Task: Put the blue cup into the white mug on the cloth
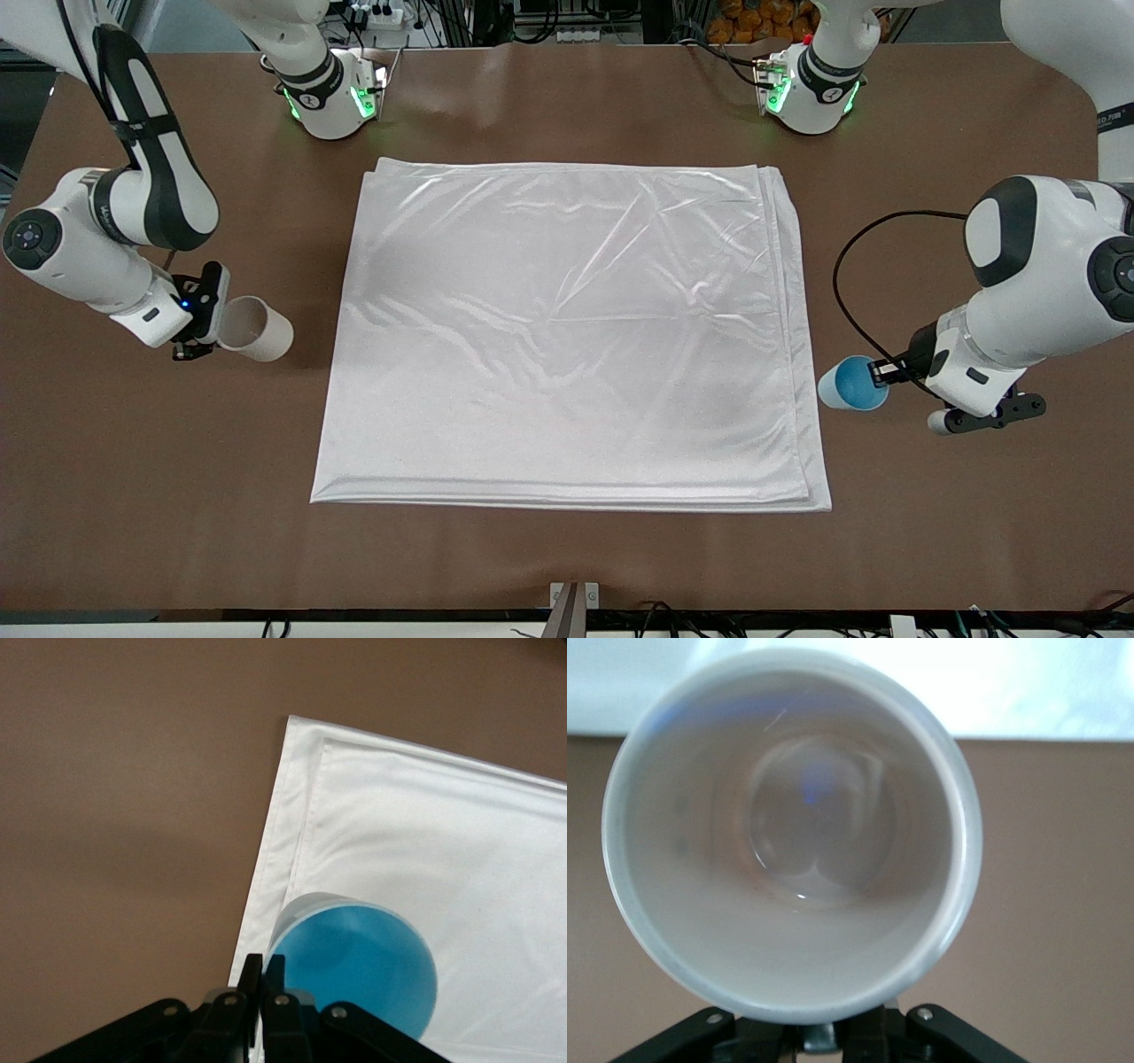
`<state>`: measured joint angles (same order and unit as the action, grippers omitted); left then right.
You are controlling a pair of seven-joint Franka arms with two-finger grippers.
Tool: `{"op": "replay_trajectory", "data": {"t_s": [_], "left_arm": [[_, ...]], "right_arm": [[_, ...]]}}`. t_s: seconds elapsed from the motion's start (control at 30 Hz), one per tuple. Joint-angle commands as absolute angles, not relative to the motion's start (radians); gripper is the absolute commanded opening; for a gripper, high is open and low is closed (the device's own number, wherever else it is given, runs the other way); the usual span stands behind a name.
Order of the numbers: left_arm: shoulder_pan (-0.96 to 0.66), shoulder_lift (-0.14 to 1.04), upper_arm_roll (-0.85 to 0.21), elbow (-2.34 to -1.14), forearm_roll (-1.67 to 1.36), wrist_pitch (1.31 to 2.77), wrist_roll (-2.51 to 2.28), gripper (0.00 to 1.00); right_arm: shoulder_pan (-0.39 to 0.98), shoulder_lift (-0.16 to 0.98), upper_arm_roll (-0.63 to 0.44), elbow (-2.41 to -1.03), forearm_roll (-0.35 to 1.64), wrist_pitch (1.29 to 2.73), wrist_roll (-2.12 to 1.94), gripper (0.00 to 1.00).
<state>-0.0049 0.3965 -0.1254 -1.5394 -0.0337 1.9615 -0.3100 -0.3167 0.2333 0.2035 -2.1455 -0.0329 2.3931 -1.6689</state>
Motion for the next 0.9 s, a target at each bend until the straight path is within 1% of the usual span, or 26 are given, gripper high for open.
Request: {"op": "replay_trajectory", "data": {"t_s": [0.0, 0.13, 0.2, 0.87], "left_arm": [[-0.011, 0.382, -0.126, -1.539, -0.044, 1.942, -0.33, 0.0], [-0.012, 0.382, -0.126, -1.539, -0.048, 1.942, -0.331, 0.0], [-0.017, 0.382, -0.126, -1.539, -0.048, 1.942, -0.339, 0.0], [-0.064, 0.383, -0.13, -1.539, -0.04, 1.944, -0.429, 0.0]], "right_arm": [[-0.308, 0.225, 0.271, -2.096, 0.003, 2.309, -1.559, 0.0], [-0.272, 0.224, 0.31, -2.057, 0.003, 2.244, -1.462, 0.0], [-0.246, 0.225, 0.316, -2.046, 0.003, 2.235, -1.421, 0.0], [0.115, 0.252, 0.316, -2.013, -0.012, 2.246, -0.979, 0.0]]}}
